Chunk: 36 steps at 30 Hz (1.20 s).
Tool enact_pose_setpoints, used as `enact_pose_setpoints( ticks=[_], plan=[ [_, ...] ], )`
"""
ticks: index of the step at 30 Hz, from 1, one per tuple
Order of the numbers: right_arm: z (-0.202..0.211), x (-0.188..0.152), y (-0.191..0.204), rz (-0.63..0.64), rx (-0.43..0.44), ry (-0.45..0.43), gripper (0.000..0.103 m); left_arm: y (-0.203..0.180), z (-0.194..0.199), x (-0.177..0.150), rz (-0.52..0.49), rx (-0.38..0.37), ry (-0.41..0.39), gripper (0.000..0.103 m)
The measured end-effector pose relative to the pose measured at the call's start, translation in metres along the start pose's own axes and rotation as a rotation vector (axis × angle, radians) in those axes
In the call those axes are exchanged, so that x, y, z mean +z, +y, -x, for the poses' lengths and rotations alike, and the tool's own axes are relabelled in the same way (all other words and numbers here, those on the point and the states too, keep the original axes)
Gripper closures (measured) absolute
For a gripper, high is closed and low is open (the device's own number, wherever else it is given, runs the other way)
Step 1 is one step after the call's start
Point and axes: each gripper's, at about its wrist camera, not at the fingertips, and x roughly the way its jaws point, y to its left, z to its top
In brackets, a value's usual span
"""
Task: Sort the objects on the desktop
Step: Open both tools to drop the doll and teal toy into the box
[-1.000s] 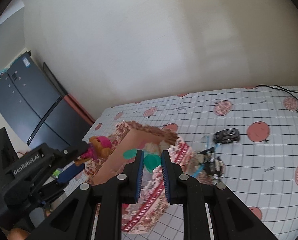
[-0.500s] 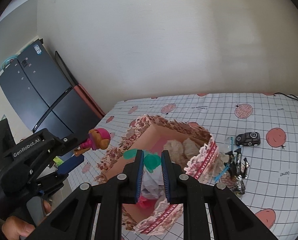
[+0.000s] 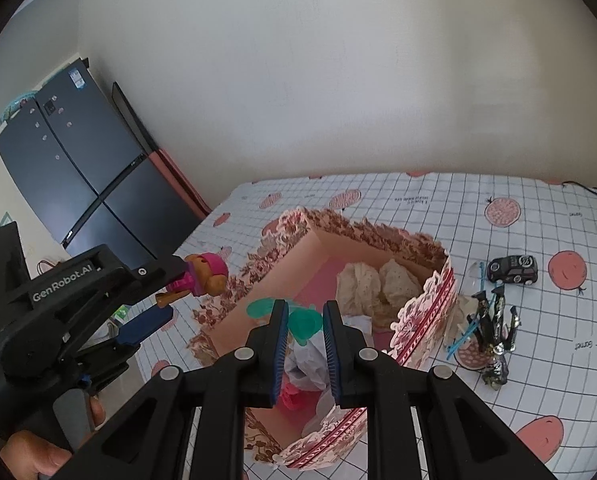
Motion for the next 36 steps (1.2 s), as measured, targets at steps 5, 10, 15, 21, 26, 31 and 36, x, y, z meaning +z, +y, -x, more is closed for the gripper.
enact_pose_setpoints(
  ticks=[5,10,15,21,26,31,36],
  plan=[
    [-0.007,-0.003,-0.001,0.002,-0.004,0.019,0.084,0.007,-0.008,-0.002,0.016,0.024,0.012,0.05],
    [-0.008,-0.002,0.001,0.015,-0.008,0.031,0.081,0.009,-0.01,-0.002,0.024,0.027,0.018,0.05],
    [-0.011,-0.004,0.002,0.018,-0.017,0.05,0.081,0.008,-0.012,-0.003,0.023,0.027,0.03,0.05],
    [-0.015,-0.006,0.002,0.018,-0.027,0.063,0.081,0.01,-0.016,-0.004,0.035,0.037,0.046,0.048],
    [-0.015,-0.005,0.001,0.015,-0.037,0.064,0.067,0.01,-0.016,-0.005,0.041,0.049,0.044,0.036],
    [-0.013,-0.004,0.003,0.019,-0.04,0.057,0.058,0.012,-0.015,-0.004,0.057,0.046,0.046,0.023],
    [-0.011,-0.003,0.004,0.019,-0.05,0.051,0.04,0.014,-0.014,-0.003,0.071,0.05,0.042,0.018]
  ],
)
